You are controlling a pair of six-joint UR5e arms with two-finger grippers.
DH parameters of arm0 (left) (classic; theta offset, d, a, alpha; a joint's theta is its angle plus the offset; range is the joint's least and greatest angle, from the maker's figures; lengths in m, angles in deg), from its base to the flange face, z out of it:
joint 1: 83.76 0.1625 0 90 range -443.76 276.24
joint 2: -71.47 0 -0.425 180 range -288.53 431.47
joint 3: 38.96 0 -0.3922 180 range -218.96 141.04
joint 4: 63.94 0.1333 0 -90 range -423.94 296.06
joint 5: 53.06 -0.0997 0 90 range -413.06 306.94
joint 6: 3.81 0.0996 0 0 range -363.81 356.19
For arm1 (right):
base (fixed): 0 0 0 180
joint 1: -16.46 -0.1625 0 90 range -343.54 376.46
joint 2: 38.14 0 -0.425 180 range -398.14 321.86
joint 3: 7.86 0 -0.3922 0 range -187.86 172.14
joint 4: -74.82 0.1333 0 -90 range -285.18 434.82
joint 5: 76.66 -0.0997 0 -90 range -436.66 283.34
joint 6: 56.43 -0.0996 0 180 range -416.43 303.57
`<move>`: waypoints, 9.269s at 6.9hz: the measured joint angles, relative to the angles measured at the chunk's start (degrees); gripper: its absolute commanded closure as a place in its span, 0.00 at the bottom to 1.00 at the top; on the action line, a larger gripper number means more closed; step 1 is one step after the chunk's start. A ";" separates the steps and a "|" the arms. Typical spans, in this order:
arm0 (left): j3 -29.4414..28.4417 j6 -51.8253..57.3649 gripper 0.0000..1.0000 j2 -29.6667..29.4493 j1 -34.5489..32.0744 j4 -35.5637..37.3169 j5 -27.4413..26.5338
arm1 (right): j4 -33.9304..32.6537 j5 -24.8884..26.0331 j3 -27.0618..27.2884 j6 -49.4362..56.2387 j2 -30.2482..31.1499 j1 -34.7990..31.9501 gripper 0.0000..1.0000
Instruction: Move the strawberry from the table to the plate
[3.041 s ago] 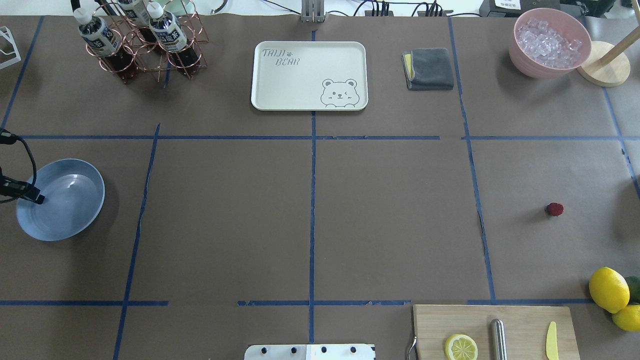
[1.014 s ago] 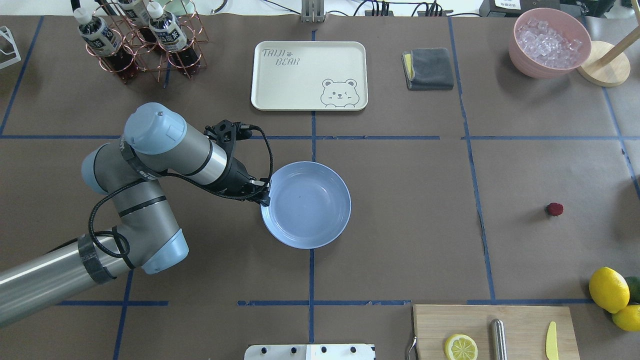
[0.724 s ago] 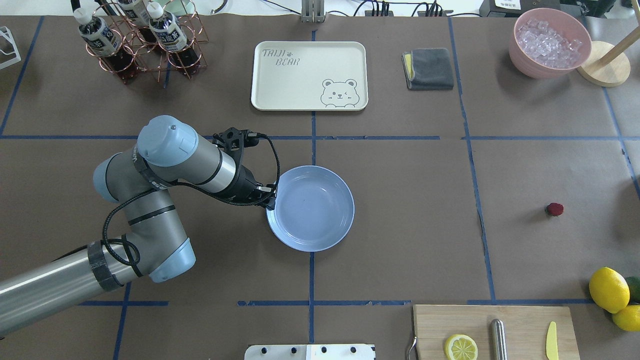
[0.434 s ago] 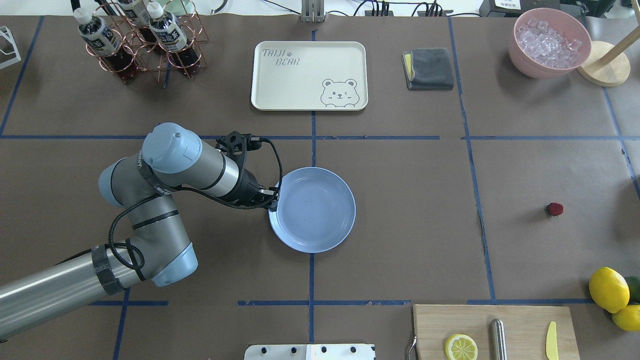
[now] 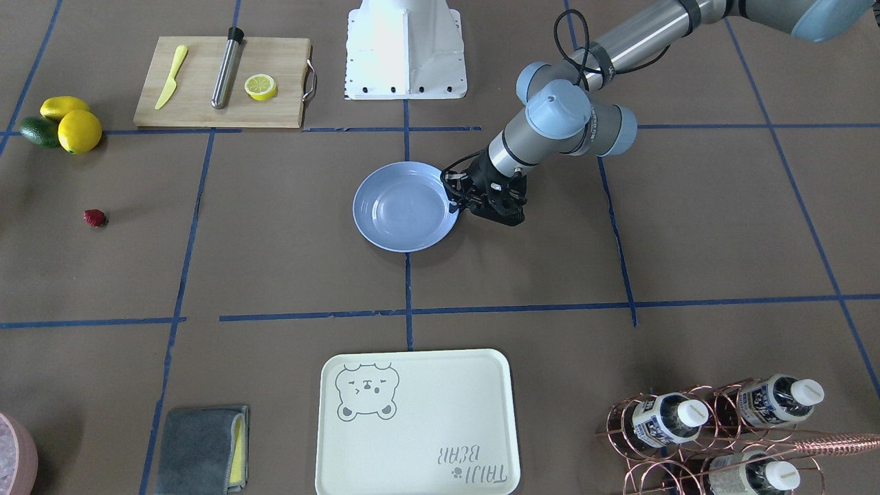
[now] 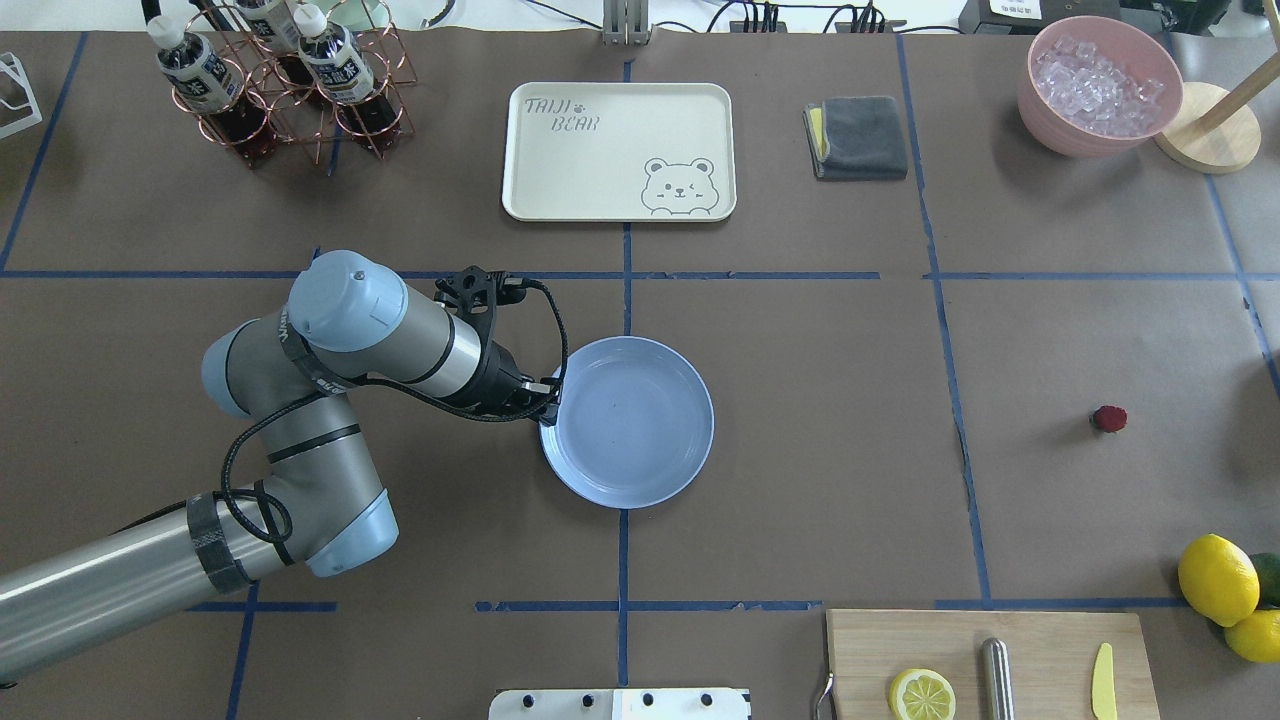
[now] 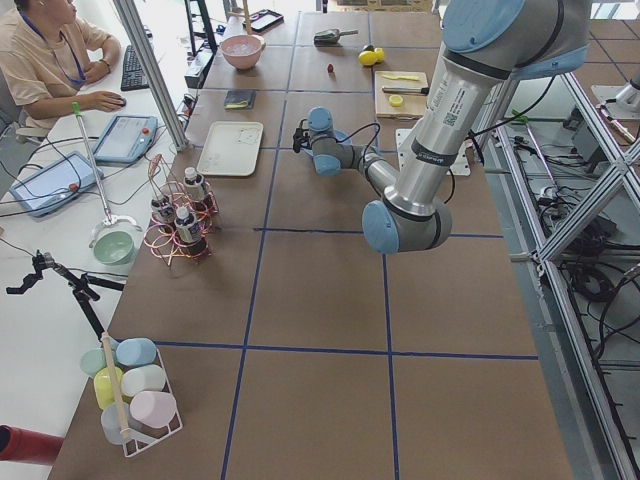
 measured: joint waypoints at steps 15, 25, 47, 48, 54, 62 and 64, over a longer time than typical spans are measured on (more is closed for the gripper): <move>6.09 -9.57 0.18 1.83 0.06 -7.21 -2.00 | 39.65 25.31 -11.02 -40.15 -0.06 34.29 0.29; 13.36 -10.35 0.17 6.60 -0.88 -7.10 -1.98 | 30.90 24.62 -0.07 -71.14 -15.55 43.40 1.00; 18.56 -9.48 0.17 16.28 -6.55 -6.73 -2.01 | 8.21 40.15 0.23 -79.98 -31.91 54.10 0.00; 18.72 -7.31 0.17 18.57 -8.22 -6.68 -2.03 | 8.49 37.71 4.46 -74.38 -25.12 51.31 0.00; 22.26 32.63 0.17 39.20 -26.09 -6.69 2.97 | 8.34 16.87 6.40 -23.44 -0.49 18.19 0.00; 20.96 75.77 0.00 43.88 -57.48 29.37 19.50 | 7.83 7.59 -8.57 9.64 1.58 -6.76 0.00; 20.06 74.25 0.00 40.32 -58.74 33.99 16.36 | 8.06 8.09 -8.29 9.68 2.09 -6.78 0.00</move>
